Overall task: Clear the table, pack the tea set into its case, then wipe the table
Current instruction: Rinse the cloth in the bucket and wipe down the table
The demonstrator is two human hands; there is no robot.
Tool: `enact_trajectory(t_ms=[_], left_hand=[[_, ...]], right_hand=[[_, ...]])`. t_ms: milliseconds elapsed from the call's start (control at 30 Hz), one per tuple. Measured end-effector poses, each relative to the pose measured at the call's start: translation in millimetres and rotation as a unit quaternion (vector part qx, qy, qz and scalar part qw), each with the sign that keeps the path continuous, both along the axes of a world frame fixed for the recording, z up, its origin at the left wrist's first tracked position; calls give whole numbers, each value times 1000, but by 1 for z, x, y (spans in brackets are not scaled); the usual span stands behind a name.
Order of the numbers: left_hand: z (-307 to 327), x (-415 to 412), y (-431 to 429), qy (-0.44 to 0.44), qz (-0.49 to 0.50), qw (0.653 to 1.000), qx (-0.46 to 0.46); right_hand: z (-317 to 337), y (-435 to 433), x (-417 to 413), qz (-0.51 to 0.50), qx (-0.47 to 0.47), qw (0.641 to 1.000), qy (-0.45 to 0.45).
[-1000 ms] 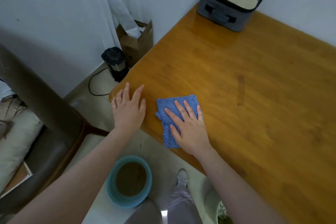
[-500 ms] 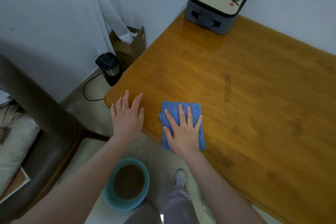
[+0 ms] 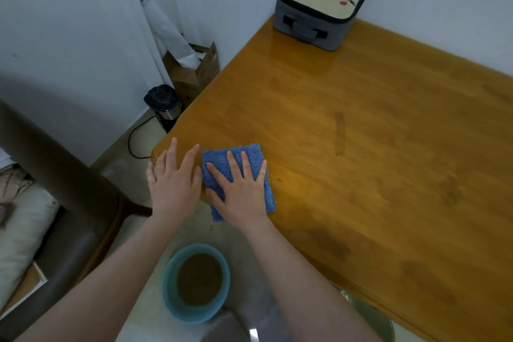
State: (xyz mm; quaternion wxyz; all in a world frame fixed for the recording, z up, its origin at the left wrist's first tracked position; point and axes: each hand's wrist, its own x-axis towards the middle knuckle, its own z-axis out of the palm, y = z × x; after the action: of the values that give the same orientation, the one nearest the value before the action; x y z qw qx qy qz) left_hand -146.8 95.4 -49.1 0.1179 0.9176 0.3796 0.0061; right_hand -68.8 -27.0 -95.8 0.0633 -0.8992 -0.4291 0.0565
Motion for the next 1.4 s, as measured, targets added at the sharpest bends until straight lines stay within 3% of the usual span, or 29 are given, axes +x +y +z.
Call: enact_trajectory(t_ms=[300, 500, 800, 1400], left_hand=[[-3, 16, -47, 13, -38, 999, -10], [-4, 32, -88, -25, -69, 997, -19], [-15, 40, -132, 25, -155, 988, -4], [-10, 85, -131, 10, -142, 990, 21]], right_hand=[[0, -97, 11, 1, 24, 1000, -2], [3, -166, 20, -12, 6, 1000, 2], [4, -235, 32, -72, -17, 997, -3], [2, -188, 102, -143, -17, 989, 14]])
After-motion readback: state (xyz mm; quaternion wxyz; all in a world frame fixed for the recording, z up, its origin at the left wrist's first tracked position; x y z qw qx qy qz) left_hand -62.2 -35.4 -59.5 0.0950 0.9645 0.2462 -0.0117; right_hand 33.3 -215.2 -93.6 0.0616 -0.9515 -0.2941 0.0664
